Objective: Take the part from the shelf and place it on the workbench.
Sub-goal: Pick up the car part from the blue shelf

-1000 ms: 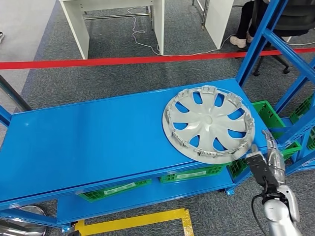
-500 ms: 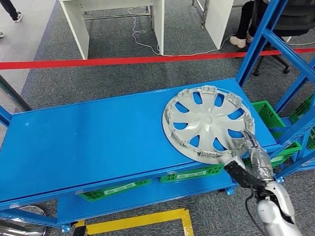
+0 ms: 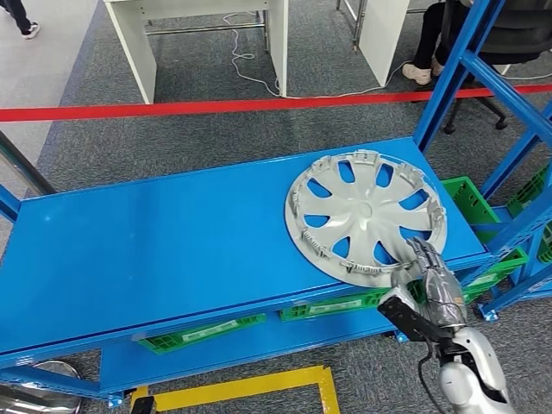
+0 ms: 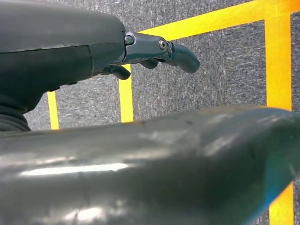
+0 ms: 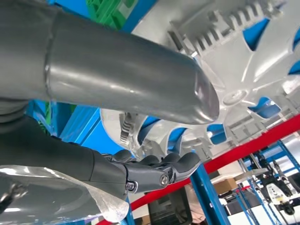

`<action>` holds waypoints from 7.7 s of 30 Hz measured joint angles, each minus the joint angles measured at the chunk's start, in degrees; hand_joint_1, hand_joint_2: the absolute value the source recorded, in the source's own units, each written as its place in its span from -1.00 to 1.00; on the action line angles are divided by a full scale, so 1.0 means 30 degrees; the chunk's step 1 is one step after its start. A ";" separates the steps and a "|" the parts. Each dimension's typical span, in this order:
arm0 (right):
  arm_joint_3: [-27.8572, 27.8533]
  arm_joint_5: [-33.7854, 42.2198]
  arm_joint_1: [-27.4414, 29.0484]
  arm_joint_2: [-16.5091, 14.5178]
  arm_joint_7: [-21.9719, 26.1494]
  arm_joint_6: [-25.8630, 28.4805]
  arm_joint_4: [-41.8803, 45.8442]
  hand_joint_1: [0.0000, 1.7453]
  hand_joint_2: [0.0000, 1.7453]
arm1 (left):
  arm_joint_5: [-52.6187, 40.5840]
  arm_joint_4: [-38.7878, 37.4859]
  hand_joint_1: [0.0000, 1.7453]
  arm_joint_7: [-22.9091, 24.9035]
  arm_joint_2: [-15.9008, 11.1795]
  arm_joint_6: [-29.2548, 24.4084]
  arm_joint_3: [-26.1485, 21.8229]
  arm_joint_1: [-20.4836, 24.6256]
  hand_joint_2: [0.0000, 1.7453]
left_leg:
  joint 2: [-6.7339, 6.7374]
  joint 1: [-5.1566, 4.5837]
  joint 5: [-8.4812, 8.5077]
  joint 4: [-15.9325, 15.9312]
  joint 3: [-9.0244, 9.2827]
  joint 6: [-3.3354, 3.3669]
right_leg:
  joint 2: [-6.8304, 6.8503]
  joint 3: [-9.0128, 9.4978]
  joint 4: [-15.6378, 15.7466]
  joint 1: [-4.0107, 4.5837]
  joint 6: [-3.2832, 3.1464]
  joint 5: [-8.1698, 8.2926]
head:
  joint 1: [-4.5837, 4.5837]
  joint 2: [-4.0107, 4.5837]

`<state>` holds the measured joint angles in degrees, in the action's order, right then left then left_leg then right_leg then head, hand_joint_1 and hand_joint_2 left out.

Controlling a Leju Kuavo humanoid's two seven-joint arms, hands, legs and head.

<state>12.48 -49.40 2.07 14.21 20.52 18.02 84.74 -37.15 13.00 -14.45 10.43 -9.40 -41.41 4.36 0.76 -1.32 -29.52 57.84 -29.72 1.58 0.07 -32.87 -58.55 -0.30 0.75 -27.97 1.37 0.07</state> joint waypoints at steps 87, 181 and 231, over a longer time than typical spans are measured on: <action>0.7420 -0.5768 -0.5631 -0.1590 -0.3857 0.1222 -0.3667 -1.00 -1.00 | -0.0708 -0.0036 -1.00 0.0439 -0.0031 0.0313 -0.1033 -0.0102 -1.00 | 0.0032 0.0004 0.0028 0.0019 0.0011 0.0021 | -0.0040 0.0027 0.0000 0.0005 0.0014 0.0042 | -0.0002 0.0000; 0.8568 -0.1313 -1.2328 -0.5150 -0.2826 -0.0068 -1.2159 -1.00 -0.50 | -0.4271 -0.0036 -1.00 0.1346 0.0561 0.0727 -0.0953 0.0647 -1.00 | 0.0028 0.0000 0.0049 0.0048 -0.0052 0.0023 | -0.0035 -0.0017 -0.0004 0.0004 0.0029 0.0056 | -0.0004 0.0000; 0.8526 -0.2617 -1.4356 -0.6100 -0.3852 -0.2462 -1.8832 1.00 1.00 | -0.4351 -0.0036 -1.00 0.1625 0.0645 0.0320 -0.1020 0.0625 -1.00 | 0.0033 0.0001 0.0069 0.0052 0.0254 0.0032 | -0.0042 0.0298 0.0006 0.0005 0.0031 0.0087 | 0.0002 0.0000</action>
<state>38.06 -57.25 -41.00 -4.09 8.97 10.63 28.24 -50.21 12.90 -9.57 12.37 -8.44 -44.47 6.24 0.86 -1.31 -29.31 57.99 -28.96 1.67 -0.05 -31.98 -58.53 -0.29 0.84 -27.70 1.37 0.07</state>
